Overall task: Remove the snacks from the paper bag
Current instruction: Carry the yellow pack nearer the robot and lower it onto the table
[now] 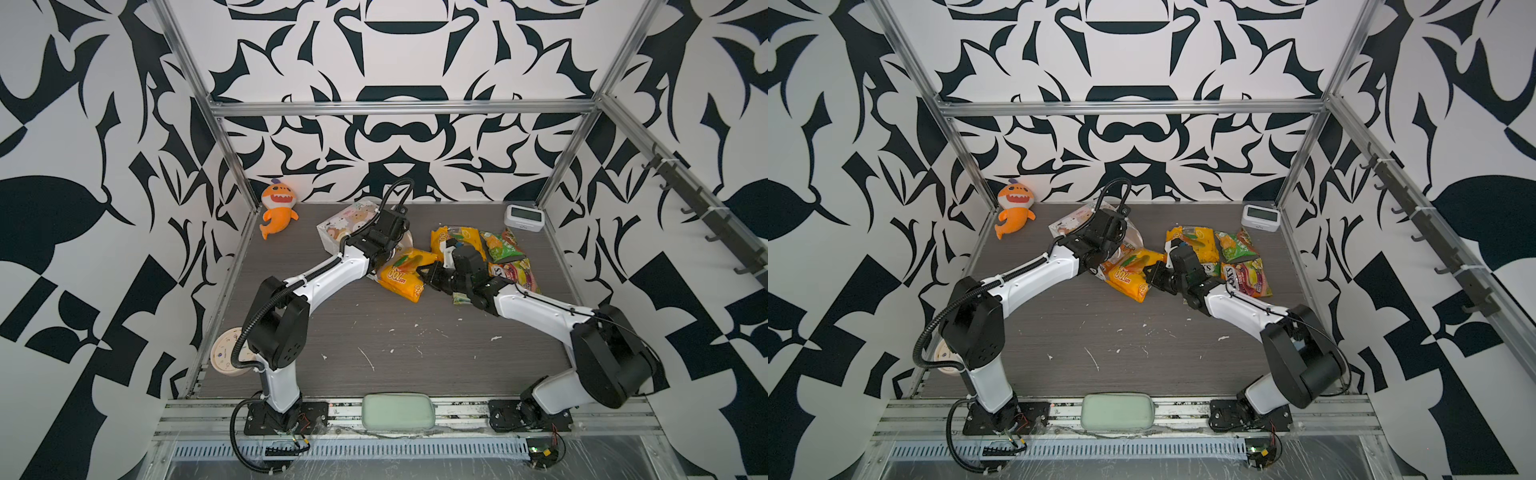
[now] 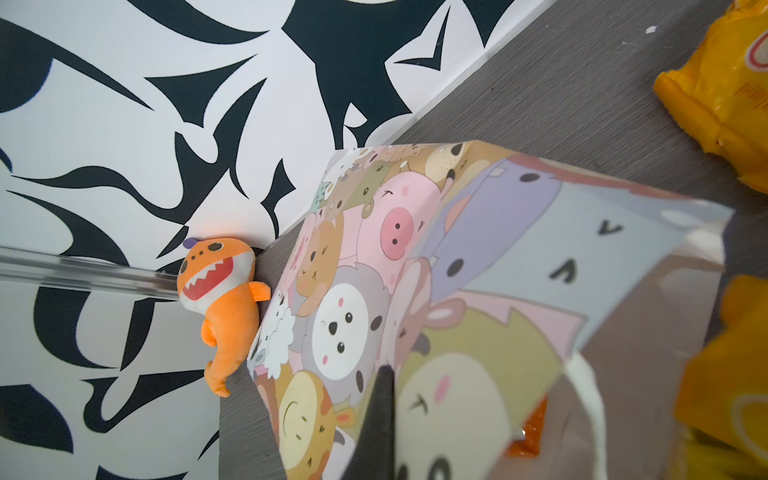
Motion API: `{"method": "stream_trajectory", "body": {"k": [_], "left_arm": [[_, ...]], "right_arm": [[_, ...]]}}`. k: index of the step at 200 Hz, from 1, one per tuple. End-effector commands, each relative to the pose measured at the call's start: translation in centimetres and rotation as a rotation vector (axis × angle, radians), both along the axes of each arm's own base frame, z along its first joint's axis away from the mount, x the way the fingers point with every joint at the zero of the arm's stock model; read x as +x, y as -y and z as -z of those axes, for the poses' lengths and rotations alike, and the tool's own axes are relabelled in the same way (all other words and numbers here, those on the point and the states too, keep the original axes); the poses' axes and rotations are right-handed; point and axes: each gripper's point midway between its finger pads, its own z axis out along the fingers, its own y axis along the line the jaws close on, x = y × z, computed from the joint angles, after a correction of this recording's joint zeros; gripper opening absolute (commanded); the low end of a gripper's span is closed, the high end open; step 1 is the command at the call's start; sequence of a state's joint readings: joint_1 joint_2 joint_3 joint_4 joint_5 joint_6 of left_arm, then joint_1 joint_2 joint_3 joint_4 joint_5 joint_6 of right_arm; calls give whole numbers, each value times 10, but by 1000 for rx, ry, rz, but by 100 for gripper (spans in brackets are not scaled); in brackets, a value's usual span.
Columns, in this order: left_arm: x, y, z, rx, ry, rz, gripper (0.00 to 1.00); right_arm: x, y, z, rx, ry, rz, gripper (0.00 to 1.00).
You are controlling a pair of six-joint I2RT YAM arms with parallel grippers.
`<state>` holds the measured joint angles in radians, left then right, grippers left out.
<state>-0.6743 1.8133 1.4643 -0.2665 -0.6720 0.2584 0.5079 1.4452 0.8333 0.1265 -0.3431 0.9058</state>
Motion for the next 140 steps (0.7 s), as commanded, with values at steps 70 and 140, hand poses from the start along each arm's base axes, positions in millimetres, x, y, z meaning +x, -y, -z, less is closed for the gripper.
{"method": "stream_trajectory", "body": {"k": [70, 140], "left_arm": [[8, -12, -17, -17, 39, -47, 0], [10, -11, -35, -77, 55, -46, 0]], "right_arm": [[-48, 52, -112, 20, 178, -181, 0], [-98, 134, -69, -314, -24, 65, 0]]}}
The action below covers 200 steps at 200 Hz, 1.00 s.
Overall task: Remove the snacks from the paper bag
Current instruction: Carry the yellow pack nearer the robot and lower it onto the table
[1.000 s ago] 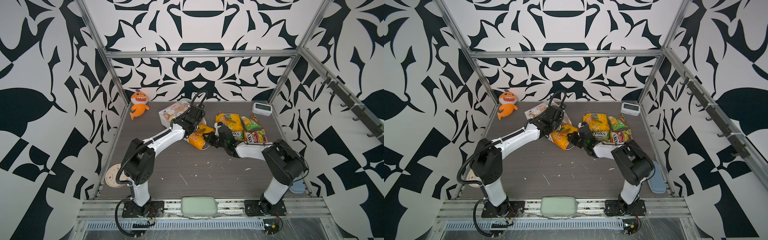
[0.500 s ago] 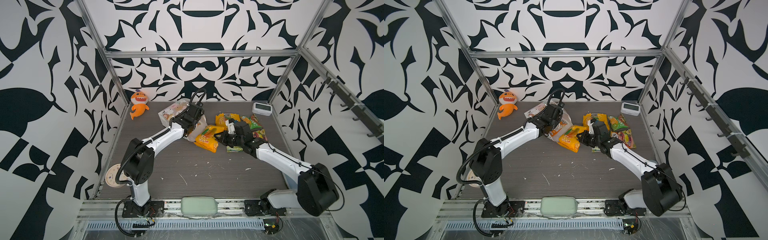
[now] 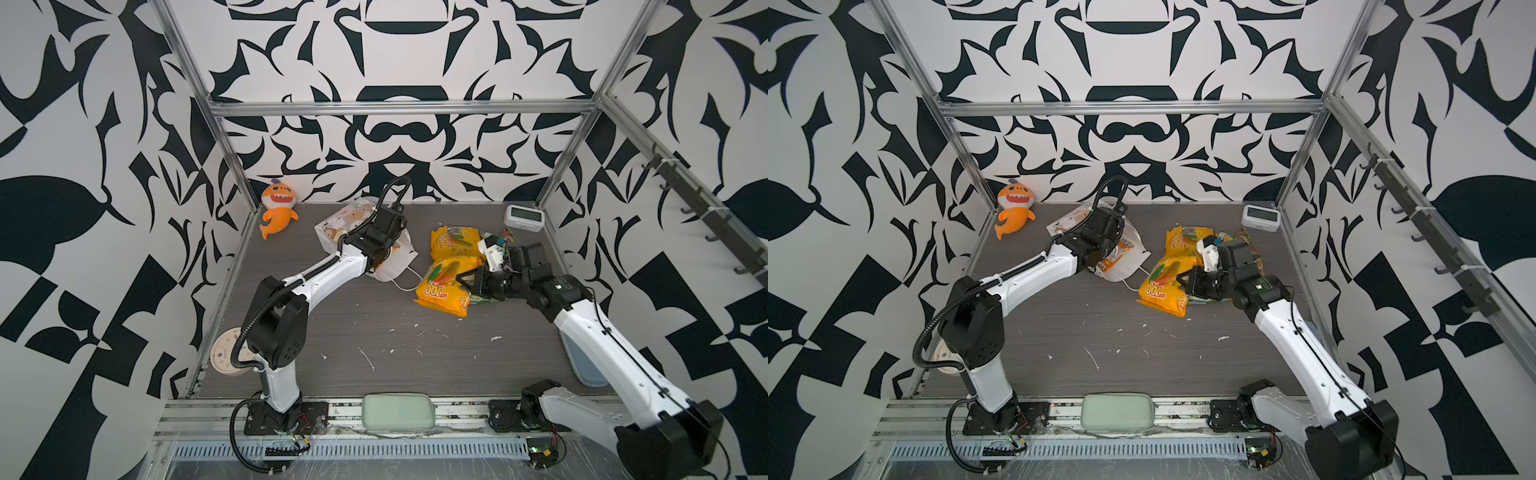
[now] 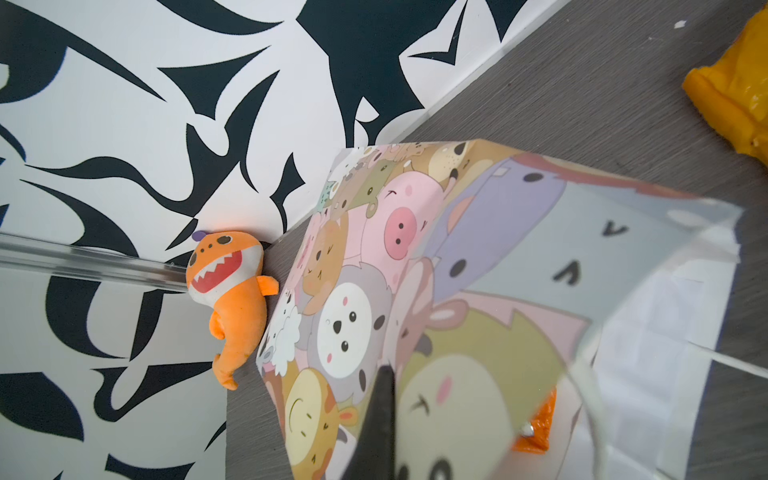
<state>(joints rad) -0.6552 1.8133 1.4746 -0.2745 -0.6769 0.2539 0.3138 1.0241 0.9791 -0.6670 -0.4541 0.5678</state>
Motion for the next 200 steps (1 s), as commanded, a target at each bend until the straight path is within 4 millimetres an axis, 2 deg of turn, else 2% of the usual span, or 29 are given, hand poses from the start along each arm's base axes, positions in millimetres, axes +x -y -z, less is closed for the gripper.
{"method": "stream_trajectory", "body": {"k": [1, 29, 68, 106, 144, 200], "left_arm": [[5, -2, -31, -75, 52, -20, 0], [7, 2, -33, -101, 52, -7, 0], [7, 3, -37, -114, 60, 3, 0], [4, 3, -40, -126, 56, 8, 0], [2, 2, -42, -131, 55, 11, 0], [0, 1, -44, -137, 54, 13, 0]], "right_arm": [[-11, 42, 0, -130, 13, 165, 0], [-18, 95, 10, -140, -2, 510, 0], [-38, 131, 40, -62, -65, 844, 0], [-60, 176, 39, -138, 7, 1067, 0], [-51, 174, 56, -172, -22, 1057, 0], [-33, 167, 78, -118, -43, 1042, 0]]}}
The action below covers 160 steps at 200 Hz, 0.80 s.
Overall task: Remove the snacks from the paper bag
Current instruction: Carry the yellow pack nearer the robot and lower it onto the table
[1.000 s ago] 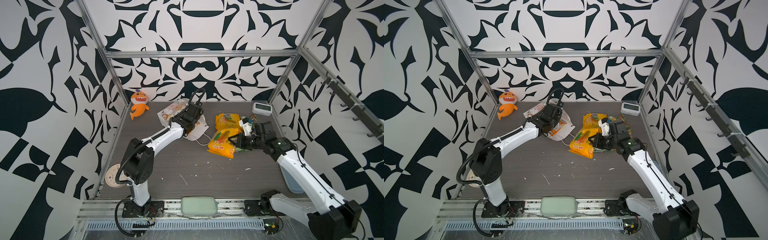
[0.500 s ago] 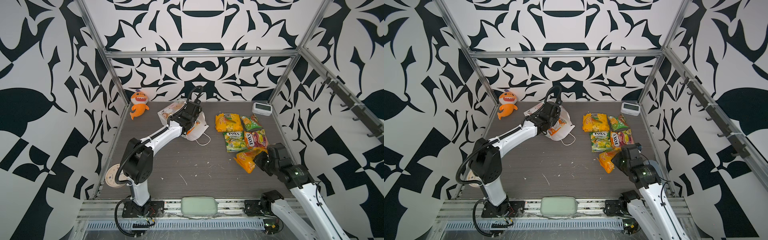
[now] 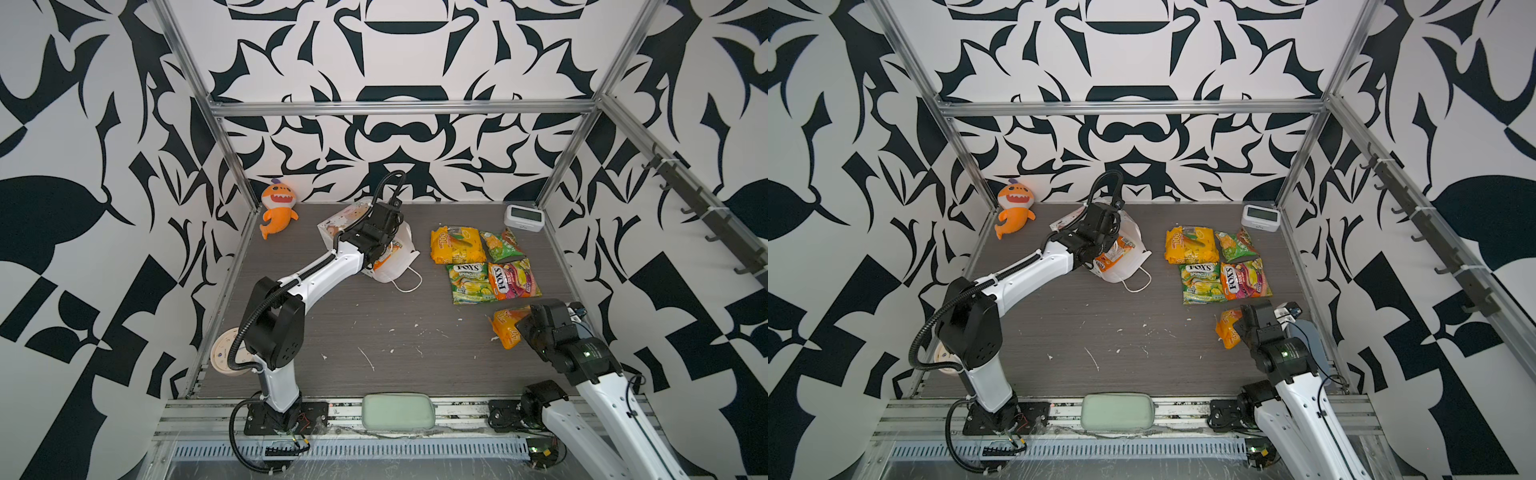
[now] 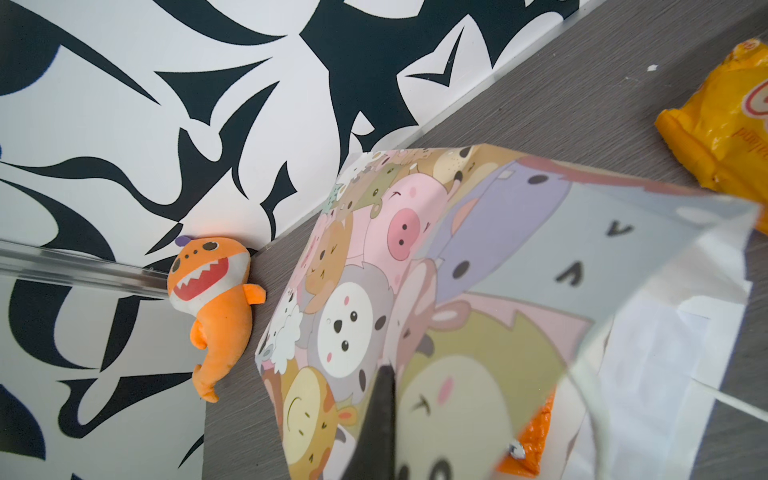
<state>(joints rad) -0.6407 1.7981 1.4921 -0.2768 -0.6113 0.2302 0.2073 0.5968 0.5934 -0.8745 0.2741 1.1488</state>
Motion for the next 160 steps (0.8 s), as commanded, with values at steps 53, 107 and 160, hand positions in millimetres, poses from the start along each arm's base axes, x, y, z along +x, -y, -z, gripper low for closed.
{"method": "stream_trajectory", "body": {"k": [53, 107, 160], "left_arm": [[-3, -1, -32, -70, 50, -3, 0], [-2, -1, -34, -66, 56, 4, 0], [-2, -1, -35, -63, 60, 6, 0]], "right_arm": [[22, 8, -7, 53, 72, 26, 23], [18, 19, 4, 13, -10, 17, 32], [2, 27, 7, -17, -59, 23, 0]]}}
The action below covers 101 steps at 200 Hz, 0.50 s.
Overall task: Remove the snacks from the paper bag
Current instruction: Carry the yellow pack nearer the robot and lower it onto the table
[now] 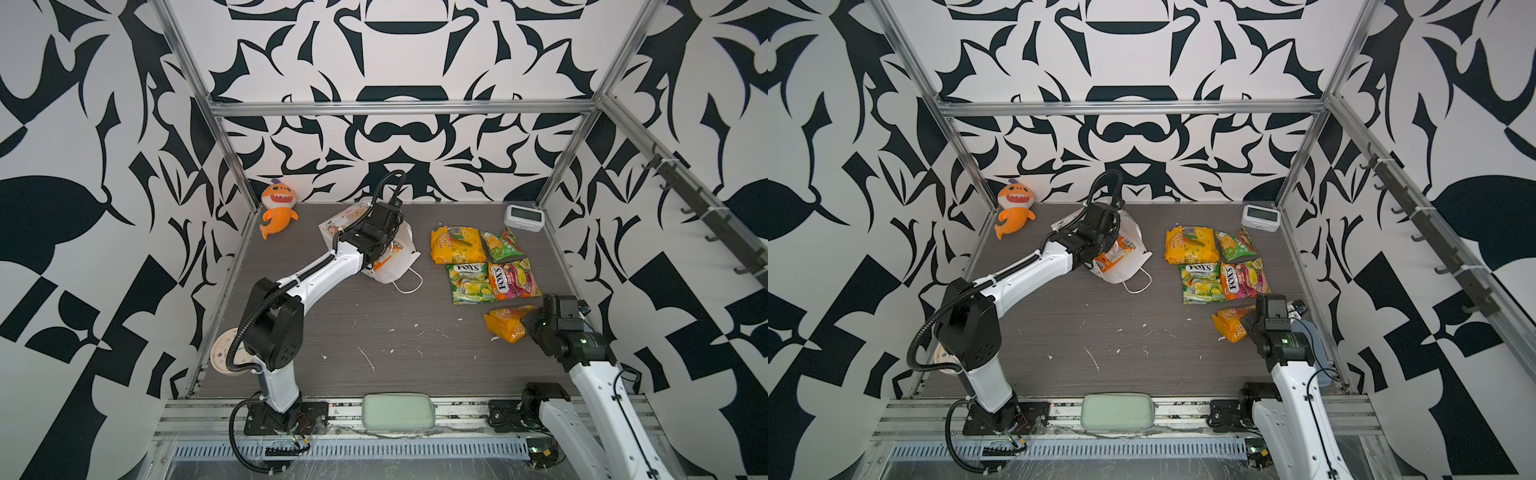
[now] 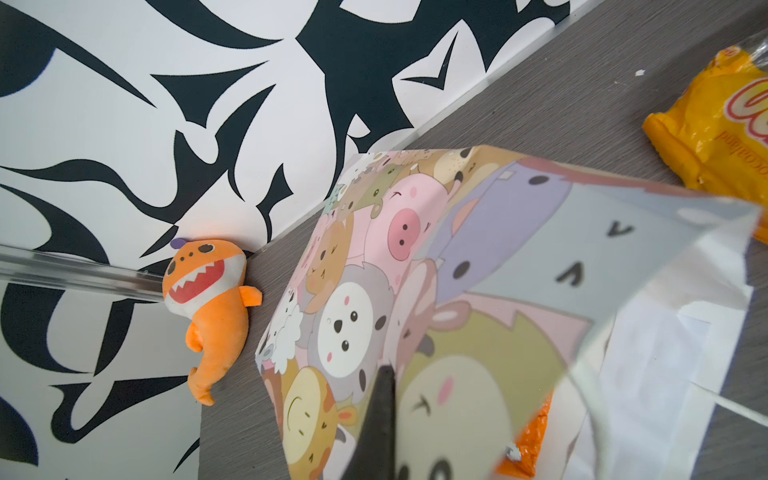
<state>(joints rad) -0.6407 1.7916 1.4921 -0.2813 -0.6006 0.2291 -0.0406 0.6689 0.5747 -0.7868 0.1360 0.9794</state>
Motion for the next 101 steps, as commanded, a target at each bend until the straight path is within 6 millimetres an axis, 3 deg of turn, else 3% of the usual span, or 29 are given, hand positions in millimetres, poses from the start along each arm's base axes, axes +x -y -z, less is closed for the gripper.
{"method": "stream_trajectory", "body": {"k": [1, 11, 28, 49, 69, 74, 81, 86, 101], "left_arm": [[-1, -2, -34, -56, 62, -2, 0], [-1, -2, -33, -56, 63, -4, 0], [-1, -2, -34, -58, 65, -2, 0], [-1, -1, -35, -60, 65, 1, 0], [-2, -2, -36, -63, 66, 2, 0], [-3, -2, -36, -64, 67, 1, 0], [-3, -2, -36, -68, 71, 2, 0], [-3, -1, -35, -70, 72, 2, 0], [-1, 1, -31, -77, 69, 4, 0]], "right_arm": [[-9, 4, -4, -35, -24, -11, 0], [-16, 3, 0, -22, -43, -6, 0], [-29, 0, 12, 18, -88, 29, 17], [-42, -11, 20, 107, -127, 55, 26], [-54, -8, 7, 87, -142, 66, 35], [-57, -5, 2, 66, -144, 70, 43], [-62, -1, -2, 42, -159, 79, 46], [-66, 1, -4, 34, -171, 83, 58], [-71, -3, -10, 52, -184, 70, 59]]}}
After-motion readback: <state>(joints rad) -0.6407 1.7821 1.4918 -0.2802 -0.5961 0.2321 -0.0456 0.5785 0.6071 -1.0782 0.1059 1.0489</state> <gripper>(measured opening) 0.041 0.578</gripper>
